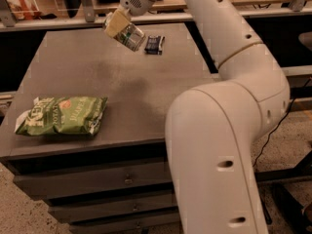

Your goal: Place 7up can upright

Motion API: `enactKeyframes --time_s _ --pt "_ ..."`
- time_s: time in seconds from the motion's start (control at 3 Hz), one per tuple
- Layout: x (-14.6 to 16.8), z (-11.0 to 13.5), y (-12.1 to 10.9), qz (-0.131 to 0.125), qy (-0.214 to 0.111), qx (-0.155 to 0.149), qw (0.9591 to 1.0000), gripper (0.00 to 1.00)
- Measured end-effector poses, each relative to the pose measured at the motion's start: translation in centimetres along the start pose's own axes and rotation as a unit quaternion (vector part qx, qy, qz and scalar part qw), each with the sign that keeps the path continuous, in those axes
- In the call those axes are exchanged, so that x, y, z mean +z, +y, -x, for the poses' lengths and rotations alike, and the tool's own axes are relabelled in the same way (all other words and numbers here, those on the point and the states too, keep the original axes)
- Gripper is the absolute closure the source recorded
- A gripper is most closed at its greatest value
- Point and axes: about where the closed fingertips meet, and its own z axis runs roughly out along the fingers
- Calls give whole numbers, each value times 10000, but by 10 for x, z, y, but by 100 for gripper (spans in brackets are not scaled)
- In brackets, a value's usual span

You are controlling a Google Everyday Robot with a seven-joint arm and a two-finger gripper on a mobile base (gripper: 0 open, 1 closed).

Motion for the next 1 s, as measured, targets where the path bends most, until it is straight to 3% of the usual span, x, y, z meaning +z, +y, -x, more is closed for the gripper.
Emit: enactKeyframes --time_s 0.33,0.67,1.0 --pt "-27 14 15 435 -1073 -169 9931 100" --pt "-47 13 26 647 -1923 -396 9784 100" --pt "-69 4 36 558 -2421 -554 9671 100"
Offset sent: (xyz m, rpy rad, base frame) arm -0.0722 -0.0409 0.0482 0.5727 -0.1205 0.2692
